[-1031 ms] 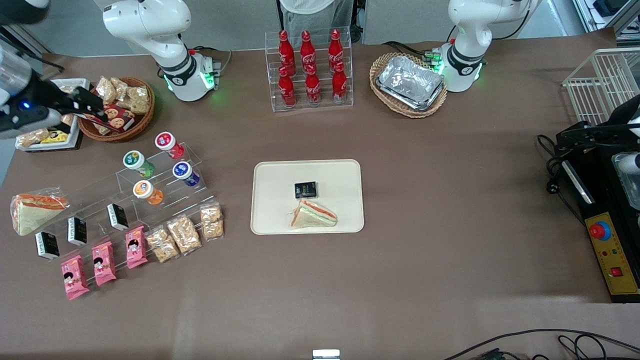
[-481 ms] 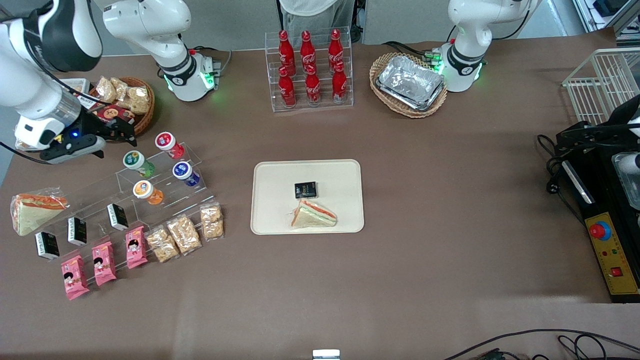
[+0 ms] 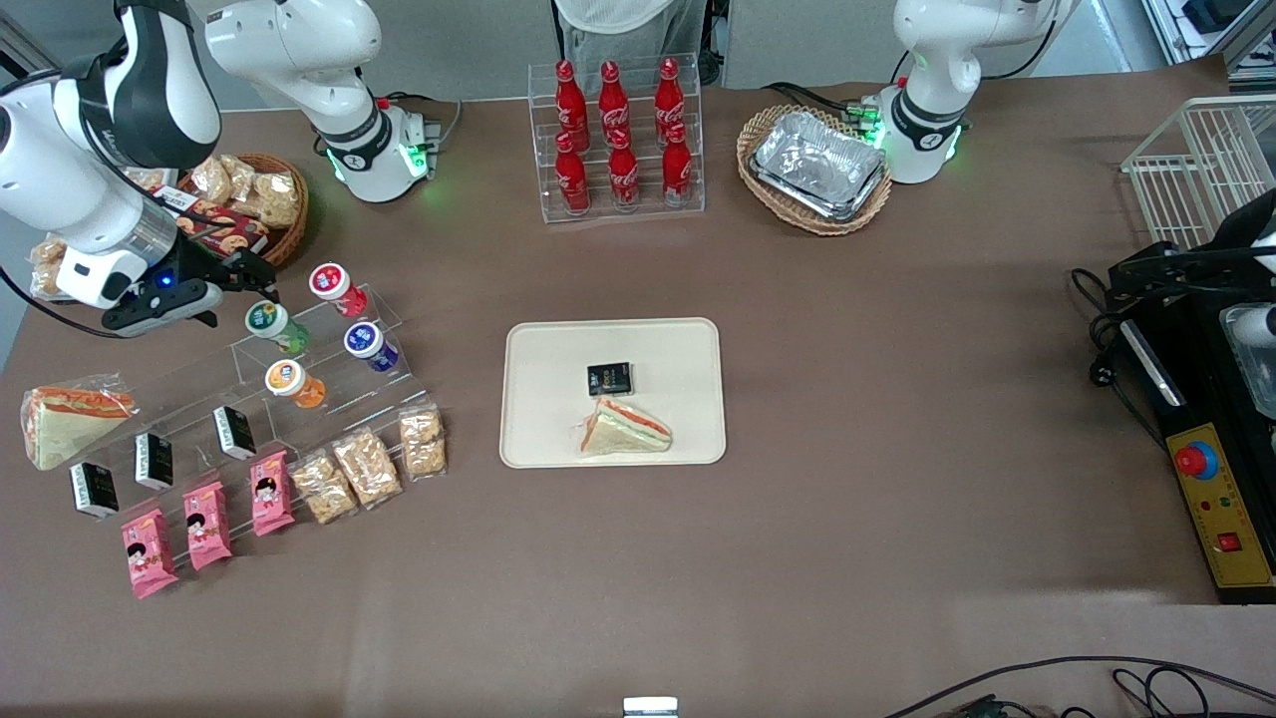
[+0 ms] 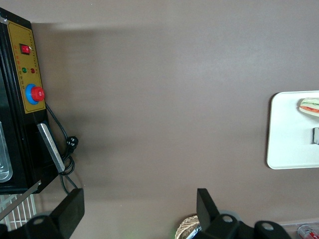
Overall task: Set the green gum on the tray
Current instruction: 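Lower the right gripper over the green-lidded snack cup on the rack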
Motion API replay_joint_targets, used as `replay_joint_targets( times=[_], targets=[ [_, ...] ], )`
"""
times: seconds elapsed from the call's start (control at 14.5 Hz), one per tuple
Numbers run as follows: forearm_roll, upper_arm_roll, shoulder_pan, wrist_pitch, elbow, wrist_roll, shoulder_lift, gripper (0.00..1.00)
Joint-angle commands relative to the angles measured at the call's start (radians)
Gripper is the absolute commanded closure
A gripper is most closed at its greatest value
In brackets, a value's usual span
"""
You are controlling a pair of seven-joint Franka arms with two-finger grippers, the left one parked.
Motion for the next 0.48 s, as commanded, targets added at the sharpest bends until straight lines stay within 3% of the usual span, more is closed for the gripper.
replay_joint_targets(
  times=[0.0,0.41],
  targets=[
    [-0.016,-0.001,-0.001,0.063,-0.078,-0.01,-0.038,0.0],
    [-0.016,0.0,-0.001,0.098,-0.13,-0.01,-0.046,0.0]
  ],
)
